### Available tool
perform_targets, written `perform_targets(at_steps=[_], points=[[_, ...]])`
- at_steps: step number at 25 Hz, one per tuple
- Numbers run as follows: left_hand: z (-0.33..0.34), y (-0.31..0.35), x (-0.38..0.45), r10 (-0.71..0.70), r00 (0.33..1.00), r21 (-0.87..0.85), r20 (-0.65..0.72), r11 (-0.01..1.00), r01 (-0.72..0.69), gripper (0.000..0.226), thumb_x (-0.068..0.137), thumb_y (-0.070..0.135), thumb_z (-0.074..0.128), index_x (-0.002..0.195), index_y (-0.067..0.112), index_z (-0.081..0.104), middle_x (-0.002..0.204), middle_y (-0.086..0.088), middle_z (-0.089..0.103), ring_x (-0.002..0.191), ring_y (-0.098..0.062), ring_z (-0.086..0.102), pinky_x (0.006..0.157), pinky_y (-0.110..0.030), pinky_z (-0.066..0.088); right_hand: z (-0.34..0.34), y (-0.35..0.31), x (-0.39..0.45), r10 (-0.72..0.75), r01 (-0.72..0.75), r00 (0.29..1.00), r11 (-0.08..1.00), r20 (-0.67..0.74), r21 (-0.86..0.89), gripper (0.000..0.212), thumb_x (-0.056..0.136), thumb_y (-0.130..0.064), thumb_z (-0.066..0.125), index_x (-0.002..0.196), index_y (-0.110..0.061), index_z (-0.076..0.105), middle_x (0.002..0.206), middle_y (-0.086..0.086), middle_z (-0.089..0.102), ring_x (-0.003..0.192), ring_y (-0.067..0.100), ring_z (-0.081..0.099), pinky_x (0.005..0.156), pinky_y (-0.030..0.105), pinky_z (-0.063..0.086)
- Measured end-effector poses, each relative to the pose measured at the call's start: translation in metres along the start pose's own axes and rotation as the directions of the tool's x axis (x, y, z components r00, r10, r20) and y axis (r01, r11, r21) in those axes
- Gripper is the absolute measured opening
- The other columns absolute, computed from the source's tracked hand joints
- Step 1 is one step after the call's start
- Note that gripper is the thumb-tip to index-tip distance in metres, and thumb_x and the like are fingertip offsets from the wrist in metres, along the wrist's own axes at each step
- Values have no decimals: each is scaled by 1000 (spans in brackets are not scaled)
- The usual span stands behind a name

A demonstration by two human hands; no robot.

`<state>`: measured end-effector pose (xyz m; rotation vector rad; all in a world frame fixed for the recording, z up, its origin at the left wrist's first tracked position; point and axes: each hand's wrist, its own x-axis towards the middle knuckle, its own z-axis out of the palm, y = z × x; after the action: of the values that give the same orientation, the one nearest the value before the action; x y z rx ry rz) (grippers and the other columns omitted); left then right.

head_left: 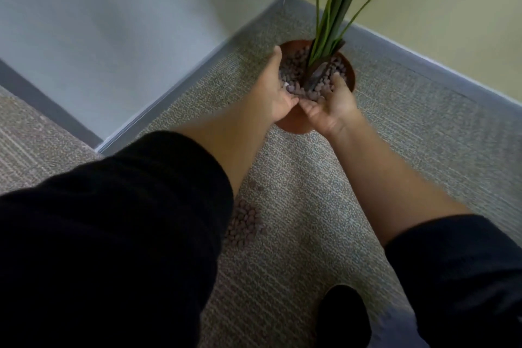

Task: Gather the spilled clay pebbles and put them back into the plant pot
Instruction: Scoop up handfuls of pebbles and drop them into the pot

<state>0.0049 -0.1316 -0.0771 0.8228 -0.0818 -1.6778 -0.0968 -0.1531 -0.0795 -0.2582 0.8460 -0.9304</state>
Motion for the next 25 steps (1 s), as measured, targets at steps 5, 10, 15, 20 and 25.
perform_targets(at_steps=[5,10,15,20,25], points=[[-8,4,-9,91,991,132,-95,988,-78,70,93,51,40,143,3,29,145,-20,41,131,-33,44,108,-41,39,-16,-6,-2,-48,54,998,985,39,-162,51,99,-43,33,140,-13,36,132,14,53,119,28,56,96,35,48],[-73,2,-35,389,888,732,-245,675,-95,27,93,23,51,116,10,58,117,-14,62,100,-26,59,88,-38,52,-68,34,-18,29,-41,999,829,-31,-558,25,97,-38,43,102,-18,57,90,-1,66,83,14,64,69,27,56],[-173,-27,-76,215,921,900,-325,-228,371,26,84,11,57,108,5,62,121,-15,60,114,-30,55,98,-31,42,-117,100,-21,-39,-39,998,67,-41,-997,18,93,-17,53,108,-12,62,105,12,62,84,24,60,69,20,52],[-233,-73,-128,269,922,863,-278,-352,363,61,76,20,66,131,14,42,125,-15,42,115,-35,48,90,-38,46,-117,139,-23,125,264,964,-518,234,-813,48,90,-13,47,138,-22,44,146,7,41,131,30,36,111,35,32],[-228,-79,-131,325,889,891,-322,-212,401,51,83,15,60,131,11,42,129,-19,43,116,-36,49,95,-37,43,-111,158,-26,262,368,930,-665,259,-649,48,98,-13,34,144,-26,35,156,1,25,142,29,19,115,40,26]])
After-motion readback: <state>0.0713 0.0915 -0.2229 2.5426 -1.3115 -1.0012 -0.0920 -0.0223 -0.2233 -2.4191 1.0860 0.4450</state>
